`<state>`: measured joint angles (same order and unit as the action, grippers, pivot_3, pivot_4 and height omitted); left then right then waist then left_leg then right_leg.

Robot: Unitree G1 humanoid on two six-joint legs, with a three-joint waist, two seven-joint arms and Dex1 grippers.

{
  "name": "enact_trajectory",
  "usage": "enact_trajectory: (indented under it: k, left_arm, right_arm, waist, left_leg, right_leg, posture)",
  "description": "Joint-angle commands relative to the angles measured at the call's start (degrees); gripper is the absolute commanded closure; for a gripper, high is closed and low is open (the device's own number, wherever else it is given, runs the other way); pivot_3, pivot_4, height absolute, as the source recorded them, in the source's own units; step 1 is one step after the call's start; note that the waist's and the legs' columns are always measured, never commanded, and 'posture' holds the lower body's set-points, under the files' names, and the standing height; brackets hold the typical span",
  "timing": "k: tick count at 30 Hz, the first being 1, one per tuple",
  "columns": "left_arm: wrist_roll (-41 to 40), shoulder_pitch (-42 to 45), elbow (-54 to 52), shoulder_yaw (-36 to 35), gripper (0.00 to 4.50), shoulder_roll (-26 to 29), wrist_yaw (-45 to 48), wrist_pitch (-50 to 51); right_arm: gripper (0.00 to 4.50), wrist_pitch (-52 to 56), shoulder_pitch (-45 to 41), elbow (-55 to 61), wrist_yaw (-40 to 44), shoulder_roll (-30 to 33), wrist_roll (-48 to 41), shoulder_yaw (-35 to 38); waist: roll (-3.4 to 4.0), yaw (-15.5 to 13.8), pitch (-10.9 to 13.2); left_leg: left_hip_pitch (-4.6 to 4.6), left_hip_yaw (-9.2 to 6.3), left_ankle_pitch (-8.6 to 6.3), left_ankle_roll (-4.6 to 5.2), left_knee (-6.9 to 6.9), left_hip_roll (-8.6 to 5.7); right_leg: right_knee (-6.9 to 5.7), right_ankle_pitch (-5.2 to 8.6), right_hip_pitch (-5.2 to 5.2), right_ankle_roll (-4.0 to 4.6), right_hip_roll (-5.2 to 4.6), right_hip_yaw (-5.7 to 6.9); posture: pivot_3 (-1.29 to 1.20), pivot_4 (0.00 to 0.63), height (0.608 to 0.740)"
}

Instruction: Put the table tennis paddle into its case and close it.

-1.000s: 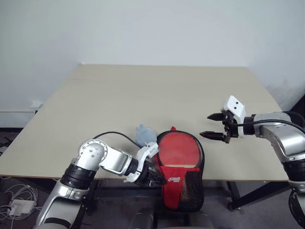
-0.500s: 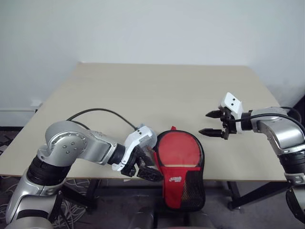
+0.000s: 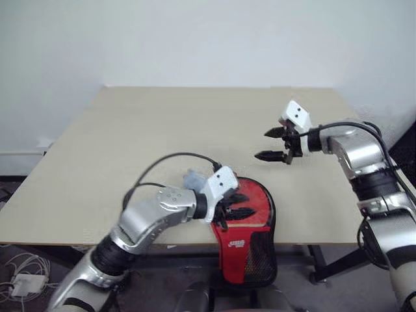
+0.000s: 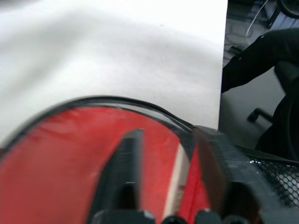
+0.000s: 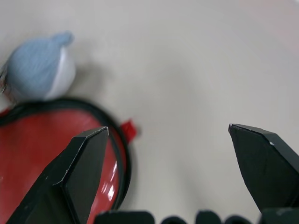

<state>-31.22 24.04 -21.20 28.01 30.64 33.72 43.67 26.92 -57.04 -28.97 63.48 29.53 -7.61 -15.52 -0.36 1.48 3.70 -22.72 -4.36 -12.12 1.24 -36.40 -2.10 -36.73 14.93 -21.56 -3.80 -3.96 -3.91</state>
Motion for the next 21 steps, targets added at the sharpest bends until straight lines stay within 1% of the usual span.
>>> enact_trajectory:
  k: [1,2,5,7,11,16,21]
  left_arm:
    - [6.62,-0.79,1.78,1.34,4.27,-0.08,1.68,-5.50]
    - [8.42,-1.45,2.50,2.49,4.42,-0.01,2.45,-6.91]
    - [11.34,-2.98,3.30,4.18,4.42,-1.31,3.85,-8.93]
    - [12.55,-3.64,3.29,4.41,4.42,-2.65,3.92,-9.17]
    - [14.62,-5.58,1.67,5.85,4.42,-4.64,4.71,-9.76]
    - [16.83,-6.87,0.65,6.08,4.42,-4.39,5.60,-9.74]
    - [17.98,-8.58,0.94,4.26,4.42,-3.72,5.70,-10.08]
  right_arm:
    - [0.00,-3.39,-5.53,-6.39,0.10,-4.16,1.92,-0.51]
    - [0.00,-3.85,-7.34,-8.87,0.52,-6.30,2.28,-0.96]
    - [0.00,-4.30,-11.13,-13.99,3.07,-11.02,2.94,-2.05]
    - [0.00,-4.18,-12.46,-15.50,5.33,-12.94,3.32,-2.83]
    - [0.00,-4.32,-13.81,-16.63,12.36,-17.91,5.19,-7.54]
    - [0.00,-6.08,-13.64,-18.54,14.82,-20.91,7.18,-9.51]
    - [0.00,-8.58,-13.24,-21.50,13.62,-24.15,8.80,-9.46]
  waist:
    - [0.03,0.04,0.01]
    - [0.07,0.09,0.03]
    - [0.14,0.41,0.04]
    - [0.16,0.46,0.05]
    - [0.22,1.02,0.01]
    - [0.27,1.26,0.02]
    - [0.32,1.53,0.00]
  left_leg:
    - [0.01,0.01,0.00,0.00,0.00,0.00]
    - [0.02,0.01,0.01,-0.01,0.01,0.00]
    - [0.04,0.03,0.03,-0.03,0.02,-0.01]
    - [0.02,-0.09,0.04,-0.03,0.03,-0.04]
    - [0.04,-0.53,0.04,-0.05,0.03,-0.07]
    - [0.05,-0.78,0.11,-0.17,0.03,-0.12]
    - [0.10,-0.83,0.16,-0.26,0.14,-0.10]
  right_leg:
    - [-0.02,0.00,-0.01,0.00,0.01,0.00]
    - [-0.04,-0.01,0.00,0.00,0.01,0.00]
    - [-0.08,-0.02,-0.02,0.02,0.02,-0.02]
    - [-0.09,-0.03,-0.04,0.02,0.01,0.04]
    - [-0.15,-0.03,-0.08,0.01,0.02,0.10]
    - [-0.33,-0.03,-0.14,0.02,0.04,0.19]
    - [-0.38,-0.03,-0.20,0.02,0.07,0.18]
  posture:
    - [0.00,0.000,0.734]
    - [0.00,0.000,0.734]
    - [0.00,0.000,0.734]
    - [0.00,0.000,0.734]
    - [0.00,0.000,0.734]
    - [0.00,0.000,0.734]
    - [0.00,0.000,0.734]
